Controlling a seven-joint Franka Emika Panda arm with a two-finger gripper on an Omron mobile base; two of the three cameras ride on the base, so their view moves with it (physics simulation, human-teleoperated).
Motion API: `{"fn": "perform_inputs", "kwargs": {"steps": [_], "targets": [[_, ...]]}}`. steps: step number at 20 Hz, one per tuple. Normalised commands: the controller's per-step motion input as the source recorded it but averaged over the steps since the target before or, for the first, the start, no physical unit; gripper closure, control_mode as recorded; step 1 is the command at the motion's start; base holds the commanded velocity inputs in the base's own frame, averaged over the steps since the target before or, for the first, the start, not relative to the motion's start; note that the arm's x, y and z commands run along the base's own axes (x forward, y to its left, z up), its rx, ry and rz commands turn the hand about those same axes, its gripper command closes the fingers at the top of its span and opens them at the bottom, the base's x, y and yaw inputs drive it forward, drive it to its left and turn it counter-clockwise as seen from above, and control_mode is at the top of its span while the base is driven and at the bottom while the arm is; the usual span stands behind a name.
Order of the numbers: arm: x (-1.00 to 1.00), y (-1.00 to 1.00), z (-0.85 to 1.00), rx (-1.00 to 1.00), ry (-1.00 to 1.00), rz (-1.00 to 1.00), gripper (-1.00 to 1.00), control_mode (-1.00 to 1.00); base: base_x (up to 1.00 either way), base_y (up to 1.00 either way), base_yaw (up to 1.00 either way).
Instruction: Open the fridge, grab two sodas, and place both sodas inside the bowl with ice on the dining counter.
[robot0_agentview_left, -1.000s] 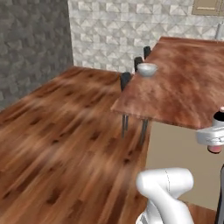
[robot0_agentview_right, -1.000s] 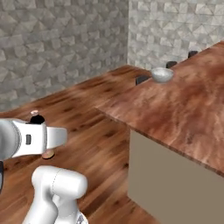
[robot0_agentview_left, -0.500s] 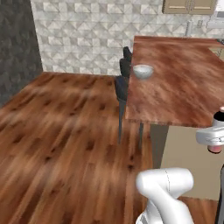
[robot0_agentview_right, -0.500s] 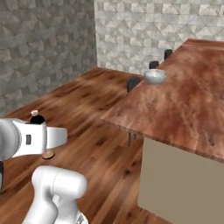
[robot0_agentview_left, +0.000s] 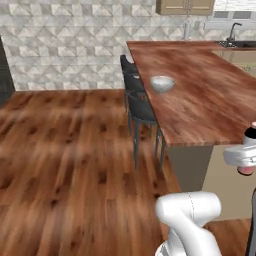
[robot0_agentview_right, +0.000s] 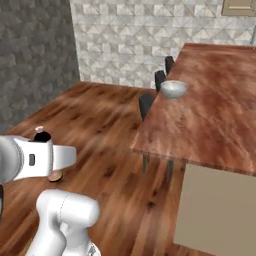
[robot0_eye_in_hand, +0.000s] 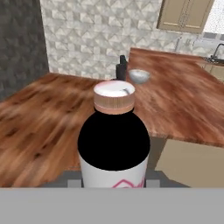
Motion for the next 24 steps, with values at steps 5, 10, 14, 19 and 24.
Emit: {"fn": "perform_inputs", "kwargs": {"steps": [5,10,14,19,24], "targets": [[0.00,0.00,0.00,0.00,0.00,0.00,1.00,1.00,0.63,0.82,-0.35],[0.00,0.00,0.00,0.00,0.00,0.00,1.00,1.00,0.64,0.81,-0.36],[0.00,0.00,0.00,0.00,0.00,0.00,1.00,1.00,0.66,0.79,-0.37],[0.00,0.00,0.00,0.00,0.00,0.00,1.00,1.00,0.68,0.79,-0.37],[0.00,0.00,0.00,0.00,0.00,0.00,1.00,1.00,0.73,0.65,-0.39]]}}
